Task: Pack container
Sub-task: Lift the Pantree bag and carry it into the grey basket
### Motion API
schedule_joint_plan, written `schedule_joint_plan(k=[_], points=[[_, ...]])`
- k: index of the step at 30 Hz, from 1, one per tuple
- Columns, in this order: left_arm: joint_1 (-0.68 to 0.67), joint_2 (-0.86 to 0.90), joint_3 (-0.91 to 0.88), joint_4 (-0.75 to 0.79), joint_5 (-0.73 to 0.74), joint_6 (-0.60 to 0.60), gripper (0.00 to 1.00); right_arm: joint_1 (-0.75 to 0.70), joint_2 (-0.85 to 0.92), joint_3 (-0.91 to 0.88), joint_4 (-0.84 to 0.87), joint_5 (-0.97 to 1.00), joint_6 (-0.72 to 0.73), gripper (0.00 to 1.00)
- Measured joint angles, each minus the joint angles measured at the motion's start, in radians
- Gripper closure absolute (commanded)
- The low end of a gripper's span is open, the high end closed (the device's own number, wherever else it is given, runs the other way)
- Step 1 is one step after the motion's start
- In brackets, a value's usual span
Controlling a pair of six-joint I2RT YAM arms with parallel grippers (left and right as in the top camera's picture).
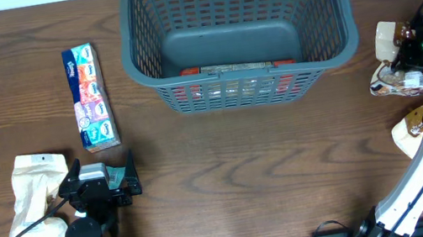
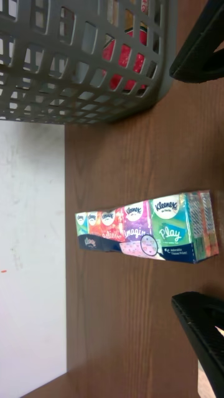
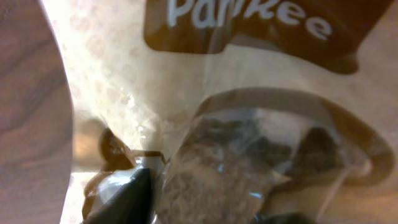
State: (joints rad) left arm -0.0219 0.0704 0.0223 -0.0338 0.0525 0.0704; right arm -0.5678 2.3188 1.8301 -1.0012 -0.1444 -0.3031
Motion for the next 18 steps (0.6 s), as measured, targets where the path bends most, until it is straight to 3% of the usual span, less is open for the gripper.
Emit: schedule_joint_plan(k=[10,18], points=[[0.0,0.0,0.0,0.0,0.0,-0.021,0.01,0.008,-0.004,0.04,-0.04,-0.065,0.023,0.99],[0.0,0.0,0.0,0.0,0.0,-0.022,0.01,0.05,-0.157,0.298,-0.162,-0.129,0.042,0.99]])
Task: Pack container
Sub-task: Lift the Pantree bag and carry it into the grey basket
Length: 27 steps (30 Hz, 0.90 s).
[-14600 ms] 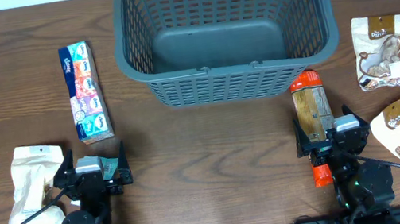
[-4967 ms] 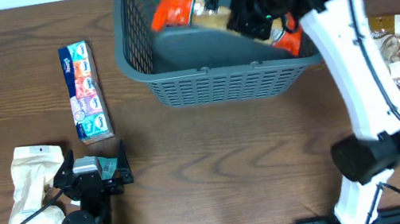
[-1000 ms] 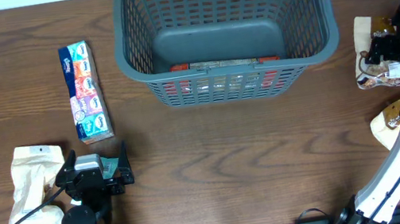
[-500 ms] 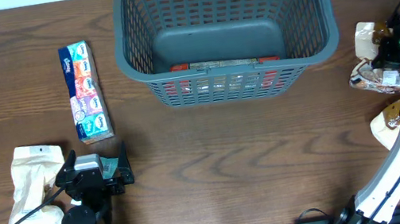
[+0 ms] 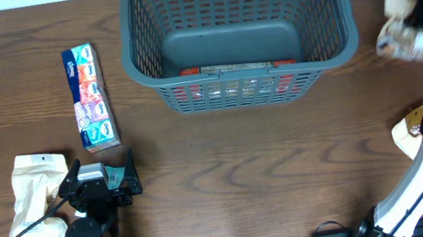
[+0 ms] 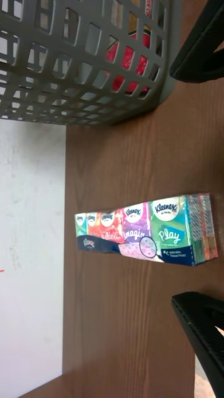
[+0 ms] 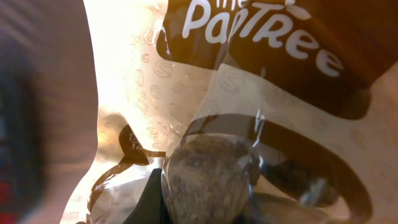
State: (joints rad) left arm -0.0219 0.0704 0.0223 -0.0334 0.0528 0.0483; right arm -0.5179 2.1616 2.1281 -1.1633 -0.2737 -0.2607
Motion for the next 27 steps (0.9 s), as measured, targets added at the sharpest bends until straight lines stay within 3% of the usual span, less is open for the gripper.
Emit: schedule_joint_plan(k=[7,13,20,27], points=[[0.0,0.0,0.0,0.0,0.0,0.0,0.01,0.15,-0.269,0.217,-0.042,-0.018,-0.045,0.99],[0.0,0.0,0.0,0.0,0.0,0.0,0.02,0.417,-0.396,0.246,-0.082,-0.031,-0.302,0.99],[0.0,0.0,0.0,0.0,0.0,0.0,0.01,0.689,-0.372,0.246,-0.129,-0.042,-0.654,0.99],[0.0,0.0,0.0,0.0,0.0,0.0,0.01,0.764,-0.223,0.246,-0.122,-0.042,-0.826,0.99]])
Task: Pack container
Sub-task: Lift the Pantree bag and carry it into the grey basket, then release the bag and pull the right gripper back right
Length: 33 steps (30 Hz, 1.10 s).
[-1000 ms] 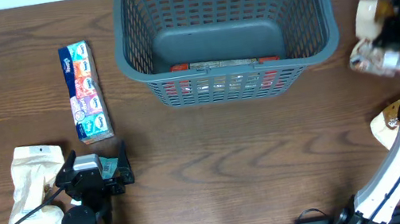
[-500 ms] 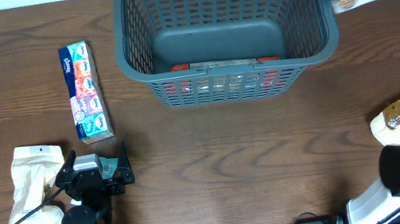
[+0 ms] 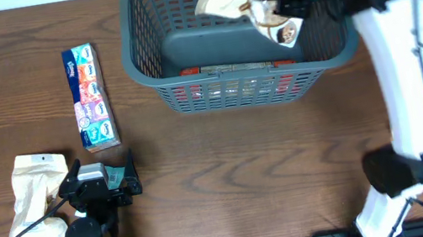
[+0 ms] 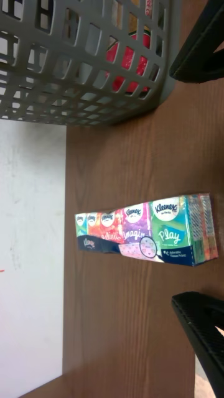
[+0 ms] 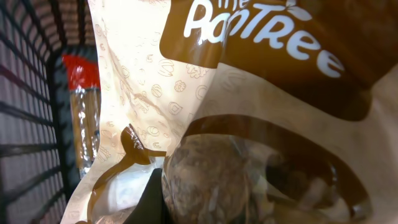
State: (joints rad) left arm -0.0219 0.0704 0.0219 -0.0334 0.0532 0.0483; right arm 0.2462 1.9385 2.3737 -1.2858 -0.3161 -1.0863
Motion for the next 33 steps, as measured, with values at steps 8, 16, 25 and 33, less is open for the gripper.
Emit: schedule_joint_plan(k=[8,16,25,33], points=[[0.0,0.0,0.0,0.0,0.0,0.0,0.01,0.0,0.249,-0.001,0.011,0.006,-0.041,0.98],[0.0,0.0,0.0,0.0,0.002,0.0,0.01,0.0,0.373,-0.003,0.011,0.012,0.003,0.01],[0.0,0.0,0.0,0.0,0.003,-0.001,0.01,-0.002,0.375,-0.004,0.0,0.013,0.098,0.01],[0.0,0.0,0.0,0.0,0.003,-0.001,0.01,-0.026,0.283,-0.011,-0.043,0.041,0.223,0.01]])
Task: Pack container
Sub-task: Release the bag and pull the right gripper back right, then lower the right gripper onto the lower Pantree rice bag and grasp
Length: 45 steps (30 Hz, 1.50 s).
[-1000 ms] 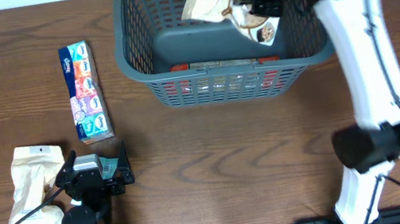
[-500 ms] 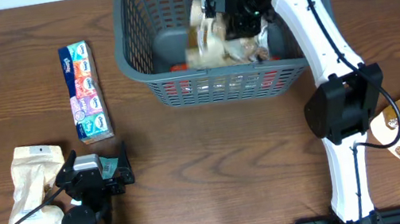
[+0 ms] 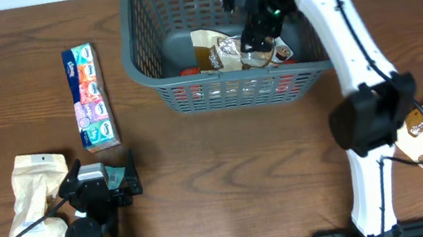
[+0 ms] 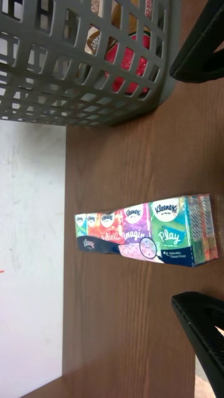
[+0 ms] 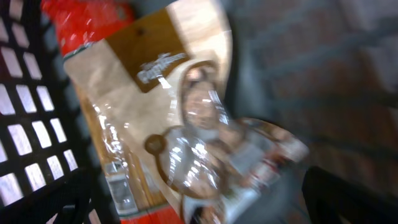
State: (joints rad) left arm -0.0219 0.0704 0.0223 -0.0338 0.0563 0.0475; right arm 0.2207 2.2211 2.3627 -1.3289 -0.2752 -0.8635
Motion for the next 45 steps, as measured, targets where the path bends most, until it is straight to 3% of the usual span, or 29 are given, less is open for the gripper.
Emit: schedule_joint_plan(k=[5,11,19,24,29,34,40,45], points=[[0.0,0.0,0.0,0.0,0.0,0.0,0.01,-0.068,-0.212,-0.002,0.093,0.05,0.186,0.01],[0.0,0.0,0.0,0.0,0.0,0.0,0.01,-0.28,-0.494,0.013,0.077,0.09,0.418,0.01],[0.0,0.0,0.0,0.0,0.0,0.0,0.02,-0.583,-0.612,0.019,-0.213,0.246,0.721,0.01],[0.0,0.0,0.0,0.0,0.0,0.0,0.01,-0.711,-0.601,-0.017,-0.362,0.246,0.799,0.01],[0.0,0.0,0.0,0.0,0.0,0.0,0.01,-0.713,-0.665,-0.153,-0.36,0.147,0.775,0.01],[0.0,0.0,0.0,0.0,0.0,0.0,0.01,-0.636,-0.846,-0.416,-0.365,0.108,0.753,0.01],[0.0,0.0,0.0,0.0,0.0,-0.003,0.01,-0.56,-1.078,-0.734,-0.367,0.144,0.748,0.01],[0.0,0.0,0.0,0.0,0.0,-0.003,0.01,-0.543,-1.219,-0.89,-0.336,0.266,0.761,0.01]])
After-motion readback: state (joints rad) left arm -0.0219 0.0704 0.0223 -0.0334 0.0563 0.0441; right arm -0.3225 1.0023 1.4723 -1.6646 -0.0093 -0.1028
